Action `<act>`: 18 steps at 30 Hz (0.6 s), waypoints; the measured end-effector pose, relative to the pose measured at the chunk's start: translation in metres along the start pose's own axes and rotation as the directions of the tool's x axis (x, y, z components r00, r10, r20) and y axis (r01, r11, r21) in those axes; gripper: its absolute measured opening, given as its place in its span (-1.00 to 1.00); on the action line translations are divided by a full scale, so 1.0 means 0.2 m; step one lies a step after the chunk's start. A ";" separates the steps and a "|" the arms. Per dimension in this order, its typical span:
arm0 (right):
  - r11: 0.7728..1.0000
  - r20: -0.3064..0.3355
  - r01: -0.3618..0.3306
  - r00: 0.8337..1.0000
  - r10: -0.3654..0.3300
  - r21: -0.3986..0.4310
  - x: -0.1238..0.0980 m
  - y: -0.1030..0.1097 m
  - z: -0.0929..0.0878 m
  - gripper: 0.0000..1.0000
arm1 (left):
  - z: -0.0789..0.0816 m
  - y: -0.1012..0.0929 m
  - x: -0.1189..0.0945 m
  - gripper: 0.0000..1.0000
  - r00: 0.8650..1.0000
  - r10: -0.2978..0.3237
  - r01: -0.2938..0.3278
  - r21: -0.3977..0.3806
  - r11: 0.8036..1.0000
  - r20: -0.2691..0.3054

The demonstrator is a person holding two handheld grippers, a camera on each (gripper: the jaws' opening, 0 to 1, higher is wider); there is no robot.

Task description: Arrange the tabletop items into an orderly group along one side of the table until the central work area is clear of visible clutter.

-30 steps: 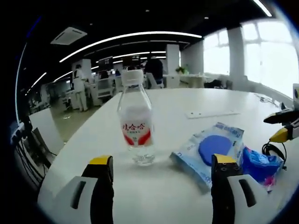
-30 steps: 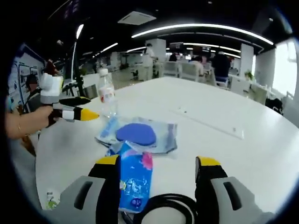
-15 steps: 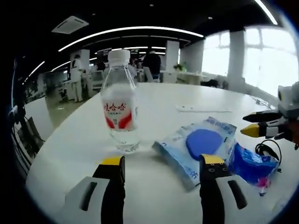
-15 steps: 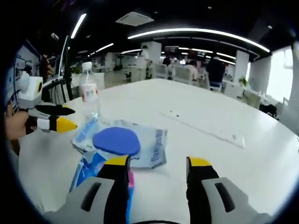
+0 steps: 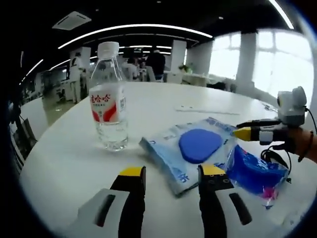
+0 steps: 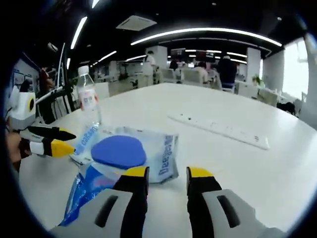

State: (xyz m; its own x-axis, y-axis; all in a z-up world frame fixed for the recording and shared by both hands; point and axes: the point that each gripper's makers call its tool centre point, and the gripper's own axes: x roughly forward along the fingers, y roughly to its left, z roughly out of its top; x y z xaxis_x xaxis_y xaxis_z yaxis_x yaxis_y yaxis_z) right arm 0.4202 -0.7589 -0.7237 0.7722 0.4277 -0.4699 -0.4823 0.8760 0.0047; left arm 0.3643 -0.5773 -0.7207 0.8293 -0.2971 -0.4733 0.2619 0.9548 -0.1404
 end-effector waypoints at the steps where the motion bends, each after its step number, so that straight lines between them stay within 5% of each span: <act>1: 1.000 -0.005 -0.003 1.000 0.003 0.003 0.00 0.00 -0.01 -0.53 | -0.01 0.00 0.00 -0.28 1.000 0.004 -0.004 -0.014 1.000 -0.007; 8: 0.999 -0.019 -0.011 1.000 0.012 0.039 0.02 0.01 -0.04 -0.62 | -0.04 -0.04 0.02 -0.44 0.999 -0.013 0.013 0.000 1.000 -0.038; 11: 0.999 -0.015 0.007 1.000 -0.006 0.037 0.02 0.00 -0.03 -0.70 | -0.07 -0.01 0.02 -0.59 0.997 0.027 -0.026 0.013 1.000 -0.075; 18: 0.996 -0.019 0.004 1.000 -0.003 0.093 0.02 -0.01 -0.04 -0.86 | -0.09 0.01 0.03 -0.78 0.997 0.047 -0.046 0.020 0.999 -0.067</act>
State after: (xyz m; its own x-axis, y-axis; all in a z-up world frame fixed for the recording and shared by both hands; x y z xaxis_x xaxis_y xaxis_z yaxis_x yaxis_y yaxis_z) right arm 0.4198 -0.7607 -0.7331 0.7653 0.4211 -0.4868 -0.4384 0.8948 0.0848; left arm 0.3613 -0.5774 -0.7385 0.8055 -0.2507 -0.5369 0.2334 0.9671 -0.1014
